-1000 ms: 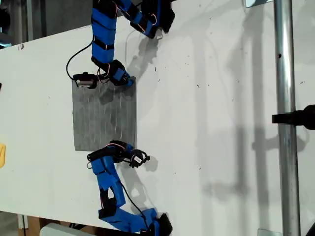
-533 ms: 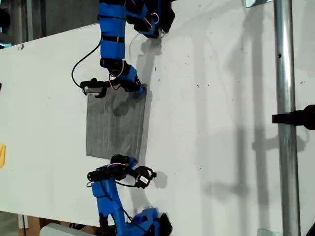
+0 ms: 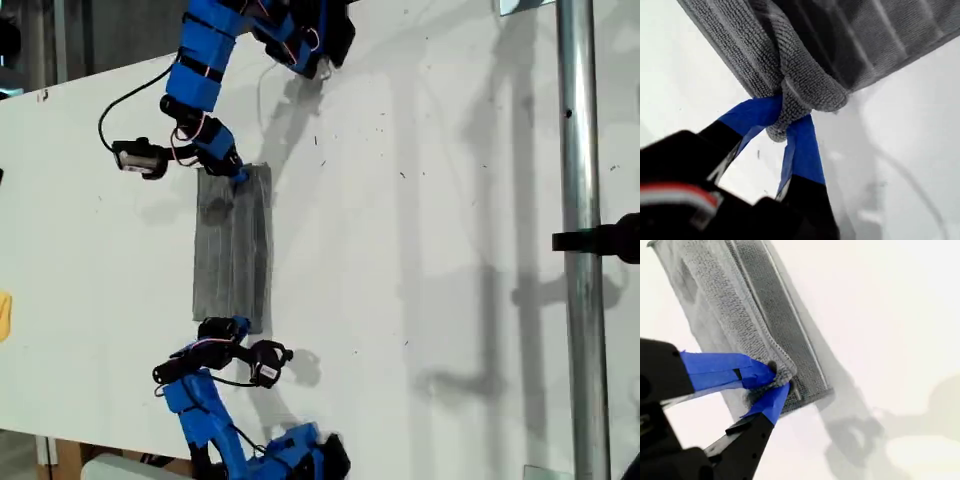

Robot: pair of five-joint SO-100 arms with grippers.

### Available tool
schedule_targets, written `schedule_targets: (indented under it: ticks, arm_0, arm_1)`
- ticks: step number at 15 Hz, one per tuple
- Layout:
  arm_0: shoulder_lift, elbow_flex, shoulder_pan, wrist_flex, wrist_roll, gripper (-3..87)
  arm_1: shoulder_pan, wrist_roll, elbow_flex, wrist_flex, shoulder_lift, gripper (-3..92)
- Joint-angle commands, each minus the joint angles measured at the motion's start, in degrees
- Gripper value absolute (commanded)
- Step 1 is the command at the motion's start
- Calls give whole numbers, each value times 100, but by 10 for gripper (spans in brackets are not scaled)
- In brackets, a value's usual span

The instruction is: Grasp corners of a towel and fold twice.

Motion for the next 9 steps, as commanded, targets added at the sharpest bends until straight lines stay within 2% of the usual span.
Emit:
schedule_targets:
  ticks: [1,4,7,9]
  arm_0:
    - [-835,-1318,-800,0,659,-27]
    - [-2118,-3243,-1582,272,1318,-27]
    - [-1819,-3410,-2188,97,1556,-27]
    - [-1811,-3243,-2127,264,1512,-26]
  arm_1:
    - [940,-879,-615,-404,-237,-3]
    - [1749,-1723,-1652,-606,-976,-3]
    - [2162,-2109,-3006,-369,-1485,-3]
    - [2145,-2030,-2839,-272,-1591,-3]
